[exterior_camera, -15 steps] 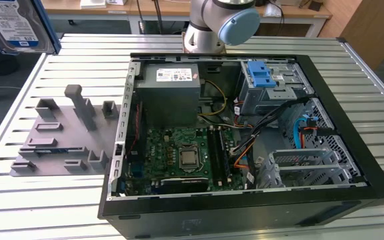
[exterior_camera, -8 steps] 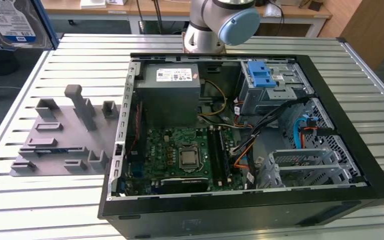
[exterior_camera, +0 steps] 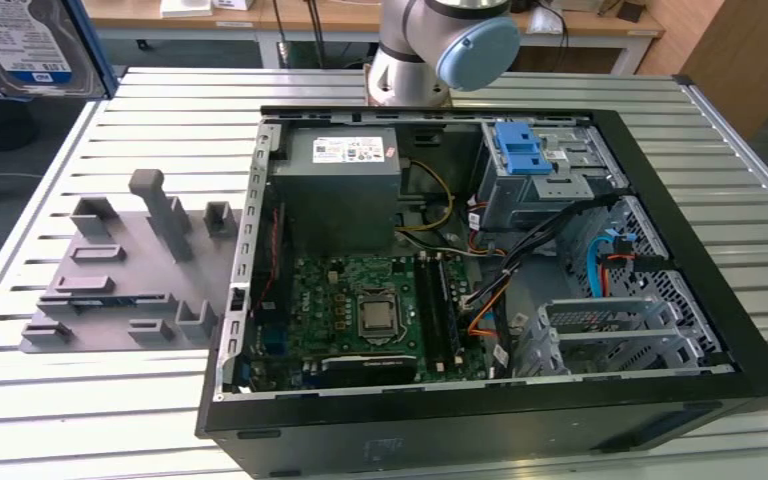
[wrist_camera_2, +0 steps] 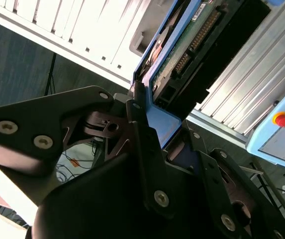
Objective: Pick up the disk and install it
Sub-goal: 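Pick up the disk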
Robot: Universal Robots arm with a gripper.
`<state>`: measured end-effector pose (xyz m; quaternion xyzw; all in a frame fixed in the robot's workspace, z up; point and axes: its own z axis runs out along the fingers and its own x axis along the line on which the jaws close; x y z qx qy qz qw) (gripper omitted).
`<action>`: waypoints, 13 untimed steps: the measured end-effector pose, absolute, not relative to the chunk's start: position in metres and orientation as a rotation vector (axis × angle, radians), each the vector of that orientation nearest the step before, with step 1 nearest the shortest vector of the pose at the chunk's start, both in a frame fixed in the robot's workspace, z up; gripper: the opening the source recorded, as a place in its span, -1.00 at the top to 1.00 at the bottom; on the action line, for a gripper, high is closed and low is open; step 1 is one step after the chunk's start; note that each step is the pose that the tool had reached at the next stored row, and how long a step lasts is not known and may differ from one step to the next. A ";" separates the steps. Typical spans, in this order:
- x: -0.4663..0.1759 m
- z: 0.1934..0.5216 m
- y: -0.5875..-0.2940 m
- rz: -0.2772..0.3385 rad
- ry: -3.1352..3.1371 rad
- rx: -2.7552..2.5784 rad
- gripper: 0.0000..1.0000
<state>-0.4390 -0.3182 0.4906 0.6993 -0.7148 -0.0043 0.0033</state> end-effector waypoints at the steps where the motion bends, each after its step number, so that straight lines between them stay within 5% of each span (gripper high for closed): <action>1: -0.438 0.491 -0.318 -0.013 -2.241 2.193 0.27; 13: -0.432 0.491 -0.318 -0.013 -2.241 2.193 0.27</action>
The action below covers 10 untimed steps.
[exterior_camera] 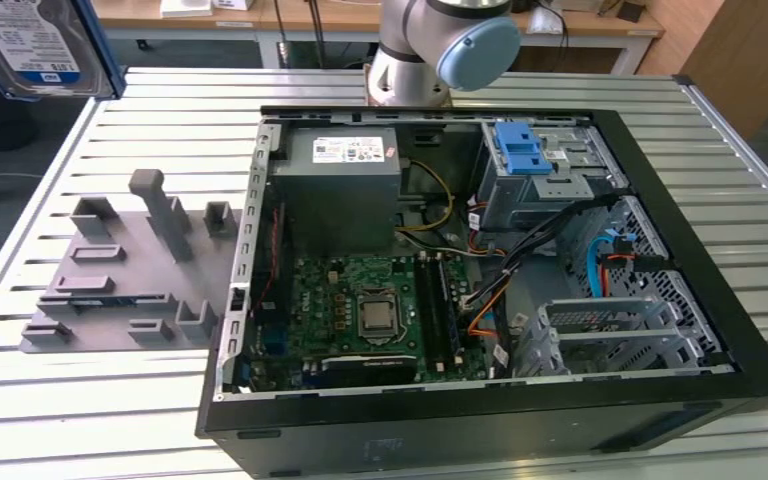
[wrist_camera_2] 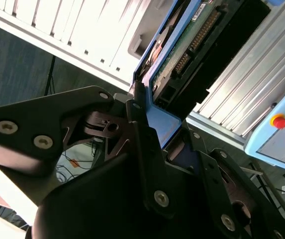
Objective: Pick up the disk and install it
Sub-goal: 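Pick up the disk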
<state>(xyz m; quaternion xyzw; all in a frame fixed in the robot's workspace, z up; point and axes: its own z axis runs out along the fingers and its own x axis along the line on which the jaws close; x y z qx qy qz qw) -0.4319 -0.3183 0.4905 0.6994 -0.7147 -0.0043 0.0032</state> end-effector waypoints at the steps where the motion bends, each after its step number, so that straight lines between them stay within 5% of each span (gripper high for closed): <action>1: -0.431 0.491 -0.318 -0.013 -2.241 2.193 0.27; 10: -0.425 0.491 -0.318 -0.013 -2.241 2.193 0.27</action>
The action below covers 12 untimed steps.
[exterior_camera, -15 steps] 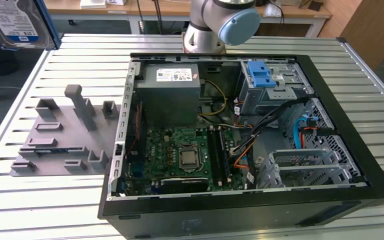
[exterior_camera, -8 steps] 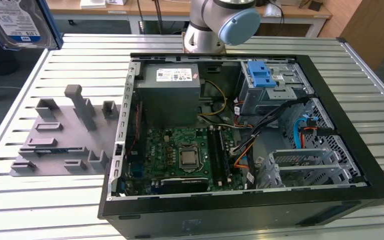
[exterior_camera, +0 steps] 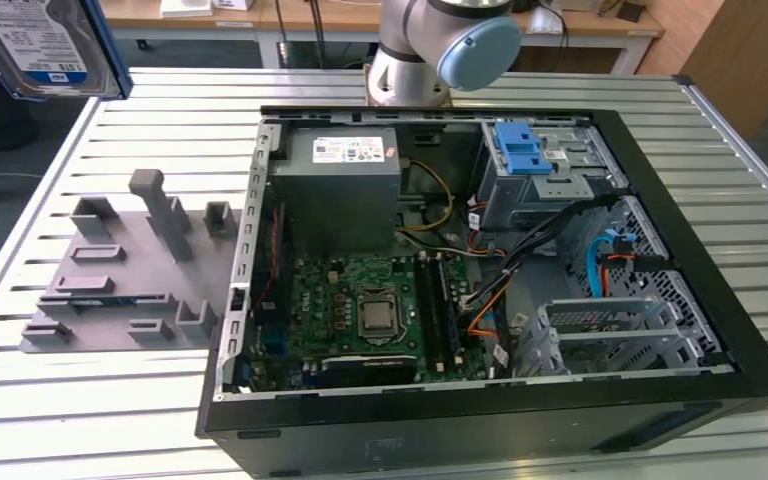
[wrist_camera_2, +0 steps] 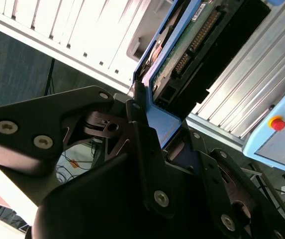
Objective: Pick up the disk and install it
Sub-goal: 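Pick up the disk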
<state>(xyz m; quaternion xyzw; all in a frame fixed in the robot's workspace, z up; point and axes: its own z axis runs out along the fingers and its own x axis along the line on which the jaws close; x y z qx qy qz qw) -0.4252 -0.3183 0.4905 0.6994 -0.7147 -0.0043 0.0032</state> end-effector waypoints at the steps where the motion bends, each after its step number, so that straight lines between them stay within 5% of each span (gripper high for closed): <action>1: -0.425 0.491 -0.318 -0.013 -2.241 2.193 0.27; 12: -0.419 0.491 -0.318 -0.013 -2.241 2.193 0.27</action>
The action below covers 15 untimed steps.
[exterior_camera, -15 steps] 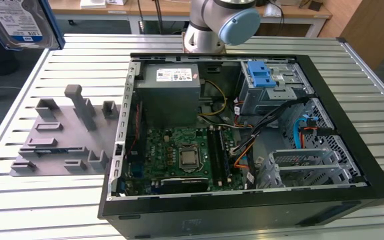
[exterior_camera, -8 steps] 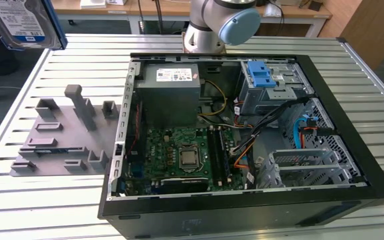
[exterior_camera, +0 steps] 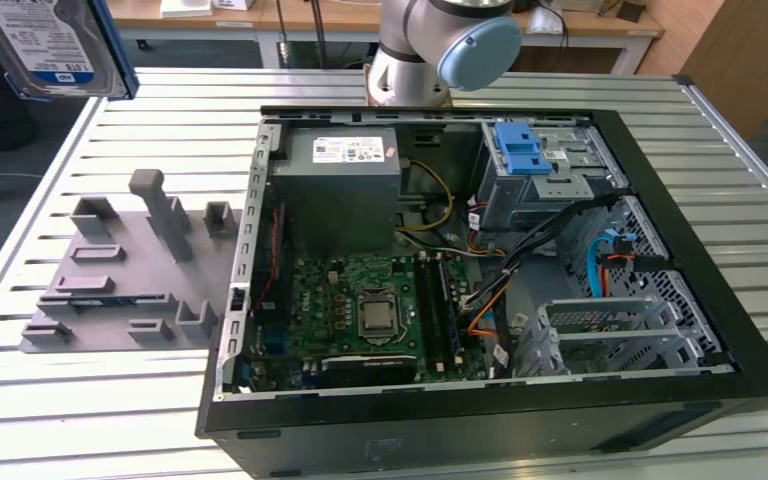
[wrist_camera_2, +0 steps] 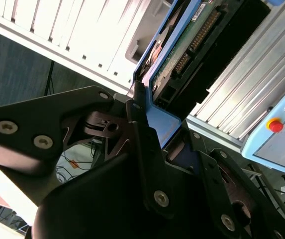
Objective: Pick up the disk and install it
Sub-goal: 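Pick up the disk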
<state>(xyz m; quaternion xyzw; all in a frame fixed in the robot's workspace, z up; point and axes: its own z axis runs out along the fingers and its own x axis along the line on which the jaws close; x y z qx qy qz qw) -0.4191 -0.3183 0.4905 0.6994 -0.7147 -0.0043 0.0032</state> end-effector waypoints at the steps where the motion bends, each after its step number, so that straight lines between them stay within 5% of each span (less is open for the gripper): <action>1: -0.419 0.491 -0.318 -0.013 -2.241 2.193 0.27; 15: -0.416 0.491 -0.318 -0.013 -2.241 2.193 0.27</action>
